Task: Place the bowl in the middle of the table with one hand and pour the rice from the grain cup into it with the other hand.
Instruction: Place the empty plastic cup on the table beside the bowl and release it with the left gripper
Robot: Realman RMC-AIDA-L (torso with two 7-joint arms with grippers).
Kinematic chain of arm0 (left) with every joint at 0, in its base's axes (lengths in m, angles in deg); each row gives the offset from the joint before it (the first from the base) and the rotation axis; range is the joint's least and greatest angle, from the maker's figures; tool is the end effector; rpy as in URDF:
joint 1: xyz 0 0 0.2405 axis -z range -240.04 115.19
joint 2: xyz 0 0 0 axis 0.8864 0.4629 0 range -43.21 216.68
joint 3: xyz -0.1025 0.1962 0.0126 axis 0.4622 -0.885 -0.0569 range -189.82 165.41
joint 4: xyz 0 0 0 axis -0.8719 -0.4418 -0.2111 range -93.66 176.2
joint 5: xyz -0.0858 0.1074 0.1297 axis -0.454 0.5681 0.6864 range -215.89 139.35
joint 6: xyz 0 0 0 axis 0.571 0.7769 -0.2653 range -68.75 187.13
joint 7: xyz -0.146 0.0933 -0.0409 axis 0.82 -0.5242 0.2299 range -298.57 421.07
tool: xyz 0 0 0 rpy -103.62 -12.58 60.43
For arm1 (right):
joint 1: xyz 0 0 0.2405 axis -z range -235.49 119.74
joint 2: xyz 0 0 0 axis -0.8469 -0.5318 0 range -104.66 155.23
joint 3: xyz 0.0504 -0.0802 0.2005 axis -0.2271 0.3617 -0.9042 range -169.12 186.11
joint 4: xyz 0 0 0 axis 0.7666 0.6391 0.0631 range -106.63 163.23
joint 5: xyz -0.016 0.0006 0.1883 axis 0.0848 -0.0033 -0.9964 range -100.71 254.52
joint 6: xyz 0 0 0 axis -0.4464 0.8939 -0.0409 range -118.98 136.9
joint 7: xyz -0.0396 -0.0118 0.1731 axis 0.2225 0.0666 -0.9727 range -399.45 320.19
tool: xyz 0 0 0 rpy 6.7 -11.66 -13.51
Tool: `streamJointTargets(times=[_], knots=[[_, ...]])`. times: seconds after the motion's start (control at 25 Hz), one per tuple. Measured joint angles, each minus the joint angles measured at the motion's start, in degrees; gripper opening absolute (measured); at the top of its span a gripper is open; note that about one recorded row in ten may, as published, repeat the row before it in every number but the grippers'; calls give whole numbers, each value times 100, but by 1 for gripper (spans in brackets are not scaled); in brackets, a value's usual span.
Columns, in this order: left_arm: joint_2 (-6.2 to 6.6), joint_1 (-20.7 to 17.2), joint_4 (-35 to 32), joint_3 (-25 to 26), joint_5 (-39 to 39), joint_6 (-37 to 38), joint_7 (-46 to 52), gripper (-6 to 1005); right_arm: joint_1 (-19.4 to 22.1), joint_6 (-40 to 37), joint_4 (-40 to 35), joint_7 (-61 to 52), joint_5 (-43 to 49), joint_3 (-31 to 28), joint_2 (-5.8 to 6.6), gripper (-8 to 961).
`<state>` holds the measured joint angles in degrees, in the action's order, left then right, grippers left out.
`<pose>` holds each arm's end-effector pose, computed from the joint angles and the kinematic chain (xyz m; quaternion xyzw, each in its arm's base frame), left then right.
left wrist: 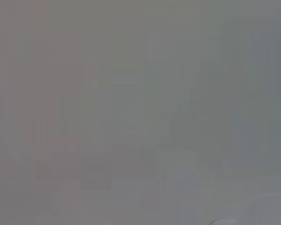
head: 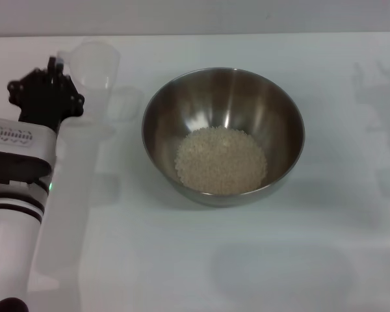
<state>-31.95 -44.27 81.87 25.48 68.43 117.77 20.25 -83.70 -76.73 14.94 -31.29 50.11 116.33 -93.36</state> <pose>-0.2248 0.3342 -0.0273 -0.7051 -0.1504 -0.1893 0.6666 0.2141 0.3433 0.0702 -0.6316 -0.0151 0.3500 0.6916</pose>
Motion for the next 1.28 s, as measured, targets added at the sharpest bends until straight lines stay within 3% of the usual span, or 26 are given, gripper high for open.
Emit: streamJointTargets(times=[0.12,0.6,1.28], knots=[[9,-20,-24,189,-76,-501,518,44,-7,0,0,0,0,0,0,398],[15,35,-122,469,-77,-1297,1336,46,-20,1,0,0,0,0,0,398],[21,58,-176,453,54,-1482,1385,50,-1,0,0,0,0,2,0,397]])
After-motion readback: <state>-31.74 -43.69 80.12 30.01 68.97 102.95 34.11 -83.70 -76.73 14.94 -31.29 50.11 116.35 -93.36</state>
